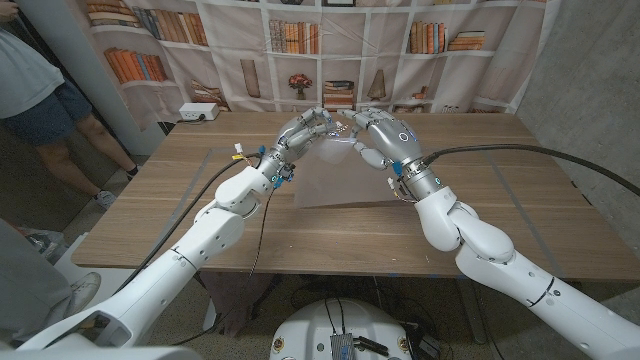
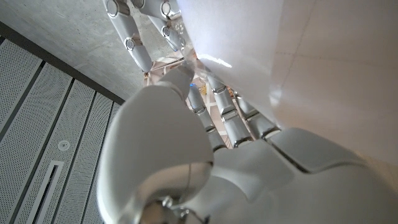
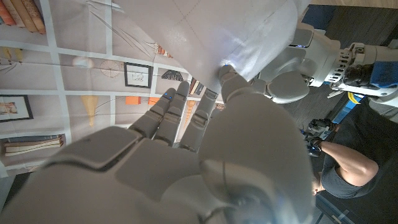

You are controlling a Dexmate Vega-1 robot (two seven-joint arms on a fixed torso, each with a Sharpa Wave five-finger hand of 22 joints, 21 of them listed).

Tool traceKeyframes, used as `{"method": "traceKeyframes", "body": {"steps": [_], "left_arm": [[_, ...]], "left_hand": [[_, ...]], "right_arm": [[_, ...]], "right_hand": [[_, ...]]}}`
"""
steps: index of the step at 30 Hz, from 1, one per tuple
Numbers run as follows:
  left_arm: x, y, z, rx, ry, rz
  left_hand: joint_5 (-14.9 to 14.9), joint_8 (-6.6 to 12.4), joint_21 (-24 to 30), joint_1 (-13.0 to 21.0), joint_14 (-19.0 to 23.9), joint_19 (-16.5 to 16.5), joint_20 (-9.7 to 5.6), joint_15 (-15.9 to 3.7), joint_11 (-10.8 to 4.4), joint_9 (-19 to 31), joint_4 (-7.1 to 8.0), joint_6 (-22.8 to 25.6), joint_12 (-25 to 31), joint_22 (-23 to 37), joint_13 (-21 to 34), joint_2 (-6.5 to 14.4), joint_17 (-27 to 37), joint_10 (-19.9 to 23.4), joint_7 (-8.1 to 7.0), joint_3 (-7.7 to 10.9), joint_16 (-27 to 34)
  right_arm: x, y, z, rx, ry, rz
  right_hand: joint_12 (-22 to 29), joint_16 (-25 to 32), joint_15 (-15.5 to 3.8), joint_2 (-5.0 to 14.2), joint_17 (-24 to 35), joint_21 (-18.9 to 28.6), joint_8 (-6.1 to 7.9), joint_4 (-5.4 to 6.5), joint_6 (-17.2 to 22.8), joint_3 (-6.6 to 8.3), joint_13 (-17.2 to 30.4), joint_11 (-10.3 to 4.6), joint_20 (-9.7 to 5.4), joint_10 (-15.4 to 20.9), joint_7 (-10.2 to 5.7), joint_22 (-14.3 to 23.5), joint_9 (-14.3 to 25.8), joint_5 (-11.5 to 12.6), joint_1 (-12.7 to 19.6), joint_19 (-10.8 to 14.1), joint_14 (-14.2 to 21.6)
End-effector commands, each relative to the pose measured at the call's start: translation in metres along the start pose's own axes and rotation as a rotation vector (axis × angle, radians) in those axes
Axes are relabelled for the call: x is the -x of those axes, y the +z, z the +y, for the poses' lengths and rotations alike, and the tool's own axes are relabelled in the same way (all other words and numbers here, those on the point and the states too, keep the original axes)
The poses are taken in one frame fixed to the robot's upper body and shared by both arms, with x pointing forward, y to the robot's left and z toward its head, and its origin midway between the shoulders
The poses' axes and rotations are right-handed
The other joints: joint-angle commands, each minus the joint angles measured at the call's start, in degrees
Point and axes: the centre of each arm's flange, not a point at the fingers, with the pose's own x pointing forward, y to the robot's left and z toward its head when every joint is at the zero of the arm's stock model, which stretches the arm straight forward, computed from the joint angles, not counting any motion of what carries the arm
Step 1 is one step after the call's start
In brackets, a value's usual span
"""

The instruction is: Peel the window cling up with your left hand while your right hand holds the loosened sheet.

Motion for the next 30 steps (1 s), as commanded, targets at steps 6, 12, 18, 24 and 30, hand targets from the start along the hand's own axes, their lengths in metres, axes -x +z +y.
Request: {"method": "traceKeyframes", "body": {"steps": [6, 12, 18, 24, 30], "left_arm": [[-0.008, -0.001, 0.000, 0.009, -0.005, -0.032], [-0.005, 0.001, -0.001, 0.022, 0.045, -0.061], [-0.001, 0.003, 0.005, 0.005, 0.052, -0.080], [0.011, 0.003, 0.015, 0.026, 0.065, -0.103], [0.025, 0.003, 0.020, 0.029, 0.089, -0.110]], "left_hand": [[4.37, 3.10, 5.56, 6.91, 1.53, -1.26, -2.04, -8.10, 0.38, 3.92, -0.29, 1.81, 1.22, 0.37, 2.07, -0.55, 3.31, 1.04, 1.49, 1.65, -2.81], [4.91, 3.67, 5.62, 8.54, -0.23, -0.73, -1.81, -7.02, 0.31, 4.65, 0.06, 1.85, 1.32, -0.60, 2.03, -0.20, 4.92, 1.06, 1.94, 2.35, -3.72], [5.15, 3.94, 5.48, 8.96, -0.71, -0.66, -1.88, -7.08, 0.06, 4.27, 0.40, 3.03, 1.36, -1.10, 1.79, -0.15, 6.19, 1.32, 2.03, 2.54, -4.10], [5.50, 3.95, 5.41, 9.21, 0.04, -0.64, -2.05, -6.99, 0.03, 2.86, 0.50, 5.33, 1.46, -1.37, 1.03, -0.53, 7.01, 2.60, 2.82, 2.90, -4.66], [5.92, 3.68, 5.38, 9.16, 1.02, -0.35, -2.34, -7.05, 0.06, 1.49, 0.53, 7.02, 1.54, -1.44, 0.53, -1.14, 7.22, 3.49, 3.37, 3.40, -5.42]], "right_arm": [[-0.003, -0.003, 0.001, 0.001, -0.009, -0.004], [-0.004, -0.006, -0.002, 0.009, -0.012, -0.009], [-0.007, -0.004, -0.007, 0.026, 0.004, -0.006], [-0.010, 0.003, -0.006, 0.041, 0.008, 0.010], [-0.015, 0.013, -0.008, 0.053, 0.017, -0.001]], "right_hand": [[0.16, 0.39, -11.22, 0.08, 0.18, 0.25, 0.34, -0.23, 0.74, -0.04, 1.86, -2.49, -2.78, 2.77, -0.13, 0.14, 0.32, -0.31, 0.84, 0.63, 0.70], [0.18, 0.40, -11.22, 0.12, 0.24, 0.28, 0.37, -0.21, 0.91, -0.03, 1.91, -2.49, -2.96, 2.80, -0.23, 0.15, 0.33, -0.36, 0.88, 0.74, 0.82], [0.18, 0.44, -11.23, 0.14, 0.32, 0.36, 0.35, -0.19, 1.01, -0.03, 1.94, -2.47, -3.02, 2.81, -0.17, 0.15, 0.34, -0.42, 0.93, 0.95, 1.05], [0.14, 0.45, -11.24, 0.13, 0.36, 0.38, 0.32, -0.21, 1.00, -0.03, 1.92, -2.46, -3.01, 2.78, -0.22, 0.16, 0.34, -0.46, 0.97, 1.02, 1.16], [0.14, 0.46, -11.24, 0.11, 0.40, 0.40, 0.31, -0.23, 1.08, -0.02, 1.94, -2.47, -2.98, 2.79, -0.17, 0.16, 0.34, -0.50, 1.02, 1.10, 1.27]]}}
